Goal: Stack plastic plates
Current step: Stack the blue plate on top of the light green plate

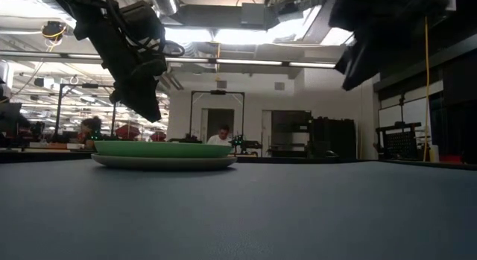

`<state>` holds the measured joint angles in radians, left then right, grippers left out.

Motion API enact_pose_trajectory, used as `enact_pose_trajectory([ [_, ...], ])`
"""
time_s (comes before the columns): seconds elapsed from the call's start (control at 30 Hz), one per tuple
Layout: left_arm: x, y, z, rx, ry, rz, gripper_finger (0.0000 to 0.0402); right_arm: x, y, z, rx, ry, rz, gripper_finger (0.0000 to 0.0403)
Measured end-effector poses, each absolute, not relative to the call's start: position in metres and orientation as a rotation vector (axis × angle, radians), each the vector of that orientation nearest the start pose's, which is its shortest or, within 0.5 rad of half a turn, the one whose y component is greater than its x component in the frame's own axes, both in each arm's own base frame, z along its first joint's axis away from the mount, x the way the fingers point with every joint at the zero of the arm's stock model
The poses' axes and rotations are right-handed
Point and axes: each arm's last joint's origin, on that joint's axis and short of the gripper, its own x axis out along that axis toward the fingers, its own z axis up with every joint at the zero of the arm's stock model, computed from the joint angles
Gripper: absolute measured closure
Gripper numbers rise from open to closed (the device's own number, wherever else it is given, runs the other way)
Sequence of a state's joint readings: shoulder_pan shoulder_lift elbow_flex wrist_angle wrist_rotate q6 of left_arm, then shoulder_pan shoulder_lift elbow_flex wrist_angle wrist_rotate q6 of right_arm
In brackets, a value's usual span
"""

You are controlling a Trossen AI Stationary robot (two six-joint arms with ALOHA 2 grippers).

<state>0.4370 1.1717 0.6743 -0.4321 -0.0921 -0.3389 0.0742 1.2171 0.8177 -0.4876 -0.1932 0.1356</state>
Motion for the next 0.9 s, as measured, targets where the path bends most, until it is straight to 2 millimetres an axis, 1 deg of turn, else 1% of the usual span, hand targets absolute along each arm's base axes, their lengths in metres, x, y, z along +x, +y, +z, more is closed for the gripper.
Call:
enact_pose_trajectory([
  [0.27,0.197,0.095,0.205,-0.468,0.838,0.645,0.0297,0.221,0.073,0.232,0.227,1.027,0.296,0.0303],
  [0.53,0.197,0.095,0.205,-0.468,0.838,0.645,0.0297,0.202,0.115,0.232,0.308,1.1,0.365,0.0303],
  [0.7,0.197,0.095,0.205,-0.468,0.838,0.645,0.0297,0.189,0.135,0.232,0.348,1.145,0.375,0.0303],
  [0.9,0.197,0.095,0.205,-0.467,0.838,0.645,0.0297,0.174,0.149,0.23,0.363,1.161,0.261,0.0303],
])
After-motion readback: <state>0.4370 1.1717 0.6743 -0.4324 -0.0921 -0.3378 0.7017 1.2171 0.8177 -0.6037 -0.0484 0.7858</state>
